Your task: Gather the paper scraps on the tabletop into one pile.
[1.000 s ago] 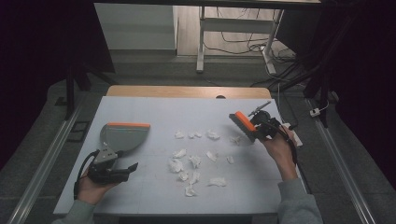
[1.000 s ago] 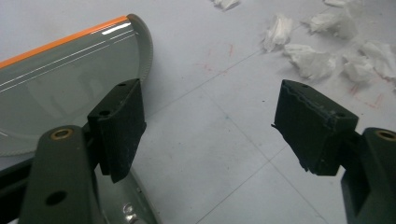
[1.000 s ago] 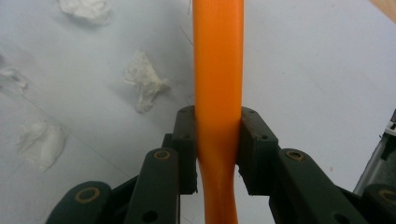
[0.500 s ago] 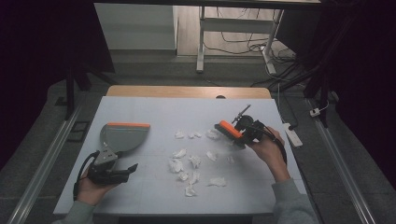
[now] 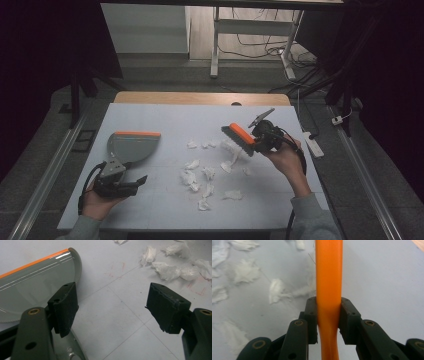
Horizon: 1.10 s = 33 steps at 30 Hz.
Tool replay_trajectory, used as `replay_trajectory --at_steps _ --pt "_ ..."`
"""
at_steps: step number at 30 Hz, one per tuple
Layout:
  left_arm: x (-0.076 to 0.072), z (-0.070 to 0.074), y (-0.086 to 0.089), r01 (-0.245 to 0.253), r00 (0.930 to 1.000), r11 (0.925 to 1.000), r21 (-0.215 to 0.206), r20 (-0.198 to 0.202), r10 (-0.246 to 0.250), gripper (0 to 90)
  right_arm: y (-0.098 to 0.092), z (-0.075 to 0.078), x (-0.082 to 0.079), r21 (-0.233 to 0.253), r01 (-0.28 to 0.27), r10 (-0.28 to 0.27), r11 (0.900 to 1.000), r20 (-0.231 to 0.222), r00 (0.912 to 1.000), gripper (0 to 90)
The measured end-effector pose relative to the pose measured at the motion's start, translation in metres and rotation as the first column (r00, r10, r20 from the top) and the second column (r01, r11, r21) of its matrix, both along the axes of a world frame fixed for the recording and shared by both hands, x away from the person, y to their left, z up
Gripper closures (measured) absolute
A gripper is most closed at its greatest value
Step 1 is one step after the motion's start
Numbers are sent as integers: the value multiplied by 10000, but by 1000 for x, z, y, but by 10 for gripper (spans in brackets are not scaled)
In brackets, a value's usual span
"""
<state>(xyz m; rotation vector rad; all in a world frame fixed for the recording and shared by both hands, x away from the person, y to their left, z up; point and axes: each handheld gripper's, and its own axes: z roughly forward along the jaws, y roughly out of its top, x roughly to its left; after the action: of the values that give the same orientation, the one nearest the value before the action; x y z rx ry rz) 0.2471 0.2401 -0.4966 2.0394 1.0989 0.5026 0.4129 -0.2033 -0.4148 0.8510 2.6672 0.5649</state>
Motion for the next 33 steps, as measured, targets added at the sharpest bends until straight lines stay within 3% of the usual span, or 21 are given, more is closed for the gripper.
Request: replay_trajectory --at_steps 8,14,15,18,21,23,26,29,33 --pt "5 4 -2 48 10000 10000 -7 48 -48 260 -2 -9 22 -302 403 -396 9987 249 9989 709" --pt "7 2 -2 206 9998 9998 -5 15 -206 260 18 -26 61 -1372 12 -62 9905 -359 9993 709" --pt "7 1 -2 205 9998 9998 -14 13 -205 260 22 -27 64 -1218 -109 54 9925 -448 9990 710" --pt "7 1 0 230 9997 9997 -61 11 -229 261 36 -29 61 -1561 -725 622 9851 -699 9956 710" --pt "7 1 0 274 9996 9996 -88 43 -274 261 50 -30 48 -2200 -1208 1066 9680 -749 9915 710" --pt "6 1 -1 340 9994 9994 -68 65 -340 262 56 -29 38 -2274 -1616 1437 9603 -935 9852 710" --pt "5 1 -2 421 9991 9991 -46 77 -420 262 60 -27 22 -2084 -2170 1916 9537 -1352 9721 711" --pt "3 2 -2 416 9991 9991 -61 131 -415 262 60 -22 7 -1435 -2798 2543 9493 -1727 9516 710" --pt "3 4 -2 373 9992 9993 -79 164 -372 262 53 -4 5 -408 -2489 2439 9677 -1011 9645 709"
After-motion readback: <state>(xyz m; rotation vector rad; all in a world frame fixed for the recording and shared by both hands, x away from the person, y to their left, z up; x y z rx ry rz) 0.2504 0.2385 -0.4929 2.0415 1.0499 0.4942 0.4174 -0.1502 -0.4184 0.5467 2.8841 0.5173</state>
